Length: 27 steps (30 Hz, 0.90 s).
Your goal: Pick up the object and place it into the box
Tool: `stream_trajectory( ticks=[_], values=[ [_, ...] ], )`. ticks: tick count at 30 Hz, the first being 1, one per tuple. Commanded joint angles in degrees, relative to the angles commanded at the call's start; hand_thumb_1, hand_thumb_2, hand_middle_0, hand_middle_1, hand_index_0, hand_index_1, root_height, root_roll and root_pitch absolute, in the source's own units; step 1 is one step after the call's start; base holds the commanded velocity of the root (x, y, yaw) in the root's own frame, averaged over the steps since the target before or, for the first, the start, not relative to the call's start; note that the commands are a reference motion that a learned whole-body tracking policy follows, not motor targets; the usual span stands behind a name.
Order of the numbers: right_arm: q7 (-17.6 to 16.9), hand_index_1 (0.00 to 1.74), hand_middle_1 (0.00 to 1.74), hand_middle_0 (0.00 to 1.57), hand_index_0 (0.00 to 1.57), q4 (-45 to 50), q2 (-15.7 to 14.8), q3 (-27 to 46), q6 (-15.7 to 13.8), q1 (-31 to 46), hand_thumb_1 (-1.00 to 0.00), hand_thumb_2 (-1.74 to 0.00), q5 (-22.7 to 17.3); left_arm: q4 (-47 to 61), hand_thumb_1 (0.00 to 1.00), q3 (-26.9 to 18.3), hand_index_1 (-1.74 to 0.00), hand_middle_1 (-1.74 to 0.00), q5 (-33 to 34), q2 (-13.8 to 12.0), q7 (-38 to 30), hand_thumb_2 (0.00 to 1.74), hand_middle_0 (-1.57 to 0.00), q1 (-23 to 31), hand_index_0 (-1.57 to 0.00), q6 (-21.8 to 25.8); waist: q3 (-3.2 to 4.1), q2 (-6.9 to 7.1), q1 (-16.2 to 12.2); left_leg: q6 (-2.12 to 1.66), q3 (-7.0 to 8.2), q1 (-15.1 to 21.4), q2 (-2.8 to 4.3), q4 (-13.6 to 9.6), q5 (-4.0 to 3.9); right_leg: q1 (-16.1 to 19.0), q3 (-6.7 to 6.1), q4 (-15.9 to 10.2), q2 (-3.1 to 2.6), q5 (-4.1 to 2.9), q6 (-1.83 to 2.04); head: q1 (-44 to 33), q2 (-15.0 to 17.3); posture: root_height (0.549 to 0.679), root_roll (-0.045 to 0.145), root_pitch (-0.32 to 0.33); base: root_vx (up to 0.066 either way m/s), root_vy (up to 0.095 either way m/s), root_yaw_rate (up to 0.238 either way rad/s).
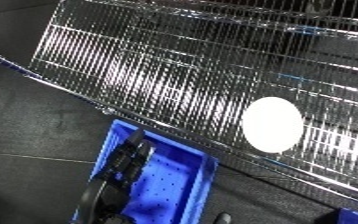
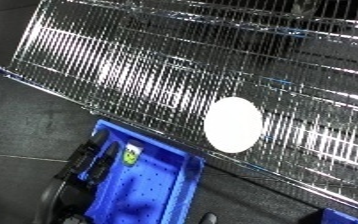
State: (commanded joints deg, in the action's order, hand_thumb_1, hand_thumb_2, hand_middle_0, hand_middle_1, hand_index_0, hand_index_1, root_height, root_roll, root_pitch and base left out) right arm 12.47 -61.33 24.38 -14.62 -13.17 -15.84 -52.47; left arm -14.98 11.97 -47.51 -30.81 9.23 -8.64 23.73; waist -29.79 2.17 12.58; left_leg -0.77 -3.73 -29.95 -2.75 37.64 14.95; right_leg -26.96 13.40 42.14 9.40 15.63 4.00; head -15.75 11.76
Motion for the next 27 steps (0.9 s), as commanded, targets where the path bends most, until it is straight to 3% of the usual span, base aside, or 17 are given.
stream_trajectory(
  ticks=[2, 8, 16, 20, 27],
  values=[
    [0.1, 0.0, 0.0, 0.0, 0.0, 0.1, -0.2, -0.3, 0.3, -0.2, 0.0, 0.0, -0.2, 1.5, 0.0, 0.6, 0.0, 0.0, 0.5, -0.1, -1.0, 0.0, 0.0, -1.5, 0.0, -0.9, 0.0, 0.45, -0.5, 0.18, 0.13, -0.1, 0.06, 0.5, 0.4, -0.2, -0.41, -0.1, -0.44, -0.25, 0.15, -0.3, 0.7, 0.641, 0.016, 0.071, 0.03, -0.012, -0.107],
    [0.2, 0.0, 0.0, 0.0, 0.0, 0.3, -0.6, -0.9, 0.7, -0.7, 0.0, 0.0, -0.2, 1.2, 0.0, 2.1, 0.0, 0.0, 1.7, 0.4, -2.4, 0.0, 0.0, -4.5, 0.0, -1.2, 0.0, 1.15, -1.4, 0.38, 0.37, -0.3, 0.45, 1.2, 0.96, -0.5, -1.09, -0.1, -0.97, -0.52, 0.36, -1.7, 1.1, 0.64, 0.01, 0.072, 0.024, -0.01, -0.115],
    [1.0, 0.0, 0.0, 0.0, 0.0, 1.0, -1.2, -2.2, 0.9, -1.4, 0.0, 0.0, 0.2, -0.2, 0.0, 4.1, 0.0, 0.0, 7.3, 1.2, -6.9, 0.0, 0.0, -10.0, 0.0, 1.5, 0.0, 2.65, -3.2, 0.68, 0.76, -0.9, 1.48, 2.7, 1.81, -1.4, -2.08, 0.4, -1.95, -0.78, 0.47, -4.1, 0.8, 0.638, 0.001, 0.073, 0.014, -0.005, -0.145],
    [1.0, 0.0, 0.0, 0.0, 0.0, 2.0, -1.6, -3.2, 1.4, -2.1, 0.0, 0.0, 0.2, -2.1, 0.0, 5.1, 0.0, 0.0, 10.8, 2.2, -10.0, 0.0, 0.0, -13.5, 0.0, 2.2, 0.0, 3.86, -4.3, 0.81, 0.92, -1.6, 2.17, 3.9, 2.38, -2.2, -2.61, 0.9, -2.72, -0.85, 0.46, -5.8, 0.3, 0.636, -0.005, 0.076, 0.001, -0.007, -0.152],
    [1.3, 0.0, 0.0, 0.0, 0.0, 3.4, -2.2, -4.2, 1.5, -2.6, 0.0, 0.0, 0.4, -5.8, 0.0, 6.5, 0.0, 0.0, 13.8, 3.7, -13.1, 0.0, 0.0, -17.8, 0.0, 2.1, 0.0, 5.23, -6.1, 0.87, 1.27, -2.6, 3.15, 5.0, 2.77, -3.3, -3.31, 1.2, -3.49, -1.31, 0.62, -7.5, -1.5, 0.634, -0.012, 0.082, -0.006, 0.004, -0.126]
  ],
)
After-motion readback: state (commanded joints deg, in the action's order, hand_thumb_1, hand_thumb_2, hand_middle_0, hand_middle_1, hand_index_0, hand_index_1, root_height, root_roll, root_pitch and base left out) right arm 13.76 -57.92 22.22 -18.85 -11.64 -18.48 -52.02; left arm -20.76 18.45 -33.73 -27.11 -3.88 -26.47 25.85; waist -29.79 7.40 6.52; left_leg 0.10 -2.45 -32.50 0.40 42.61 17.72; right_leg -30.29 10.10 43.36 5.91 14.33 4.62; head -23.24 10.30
